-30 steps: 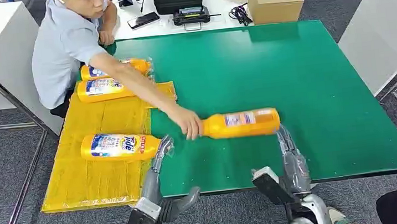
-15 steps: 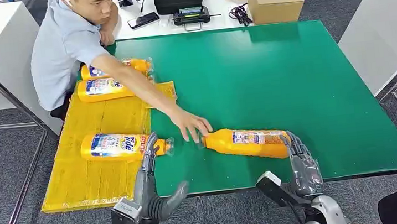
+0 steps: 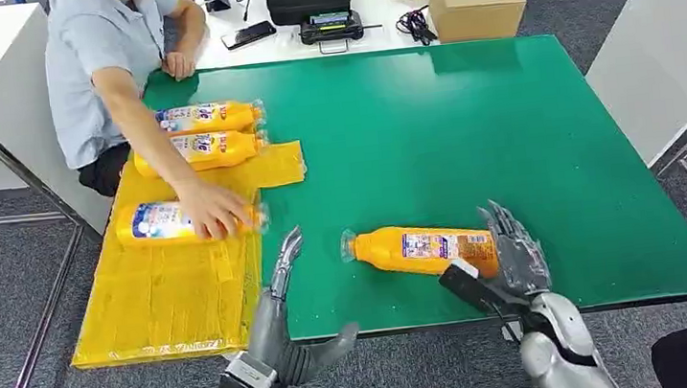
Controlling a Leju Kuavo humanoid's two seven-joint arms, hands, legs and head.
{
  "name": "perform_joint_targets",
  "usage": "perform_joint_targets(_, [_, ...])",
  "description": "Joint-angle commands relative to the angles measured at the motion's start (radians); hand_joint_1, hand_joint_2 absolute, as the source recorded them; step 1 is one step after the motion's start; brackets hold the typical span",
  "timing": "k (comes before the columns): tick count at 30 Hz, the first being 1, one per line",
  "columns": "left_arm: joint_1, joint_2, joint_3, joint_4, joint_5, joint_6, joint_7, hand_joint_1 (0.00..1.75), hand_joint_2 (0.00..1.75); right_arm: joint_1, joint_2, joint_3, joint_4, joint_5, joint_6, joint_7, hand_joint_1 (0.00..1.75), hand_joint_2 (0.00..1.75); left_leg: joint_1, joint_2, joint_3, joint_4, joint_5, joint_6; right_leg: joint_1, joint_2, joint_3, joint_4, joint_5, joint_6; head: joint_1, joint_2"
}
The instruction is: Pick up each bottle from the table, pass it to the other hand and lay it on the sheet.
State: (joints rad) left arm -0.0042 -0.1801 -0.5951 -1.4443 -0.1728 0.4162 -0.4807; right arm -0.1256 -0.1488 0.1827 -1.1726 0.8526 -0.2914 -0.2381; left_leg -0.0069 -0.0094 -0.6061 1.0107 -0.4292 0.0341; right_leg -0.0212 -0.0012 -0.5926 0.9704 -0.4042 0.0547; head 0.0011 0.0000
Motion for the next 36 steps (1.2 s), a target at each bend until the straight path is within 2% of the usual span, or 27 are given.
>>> perform_joint_targets(1, [-0.043,0.027,-0.03,0.07,-0.001,0.002,0.005,0.0,1.75,-0.085,0.007,0.037,0.159,-0.003,0.002,-0.007,0.0,1.75,0.001,0.002,0.004,-0.001,-0.002,-0.002,0.001,0.002,0.004,-0.002,-0.001,-0.002,0.0,0.0])
perform_joint_targets(16, [-0.087,0.023,-0.069,0.114,-0.058,-0.004,0.04,0.0,1.75,-0.177,0.057,0.131,0.318,-0.008,0.065,-0.015,0.0,1.75,0.001,0.003,0.003,-0.001,-0.001,-0.002,0.001,0.002,0.003,-0.001,0.0,-0.002,0.0,0.0])
perform_joint_targets(32, [-0.089,0.022,-0.077,0.13,-0.082,-0.008,0.056,0.0,1.75,-0.191,0.05,0.185,0.339,-0.016,0.114,0.027,0.0,1.75,0.002,0.002,0.006,-0.001,-0.001,-0.002,0.002,0.001,0.005,-0.001,0.0,-0.003,0.0,0.0])
perform_joint_targets(33, [-0.089,0.022,-0.077,0.131,-0.087,-0.007,0.059,0.0,1.75,-0.203,0.05,0.19,0.357,-0.016,0.124,0.04,0.07,1.75,0.001,0.002,0.005,-0.001,-0.001,-0.002,0.002,0.001,0.004,-0.001,0.0,-0.002,0.0,0.0])
perform_joint_targets(34, [-0.089,0.021,-0.077,0.132,-0.091,-0.005,0.06,0.0,1.75,-0.207,0.05,0.193,0.361,-0.014,0.125,0.049,0.51,1.75,0.002,0.002,0.007,-0.001,-0.001,-0.002,0.002,0.001,0.006,-0.002,0.0,-0.003,0.0,0.0])
perform_joint_targets(35, [-0.089,0.021,-0.077,0.132,-0.092,-0.005,0.06,0.0,1.75,-0.208,0.049,0.195,0.364,-0.012,0.128,0.053,1.64,1.75,0.001,0.002,0.006,-0.001,-0.001,-0.002,0.001,0.001,0.005,-0.001,0.0,-0.002,0.0,0.0])
perform_joint_targets(36, [-0.089,0.021,-0.076,0.132,-0.093,-0.005,0.061,0.0,1.75,-0.209,0.048,0.2,0.365,-0.007,0.128,0.058,1.75,1.75,0.002,0.003,0.007,-0.001,-0.001,-0.002,0.002,0.001,0.006,-0.002,0.0,-0.003,0.0,0.0])
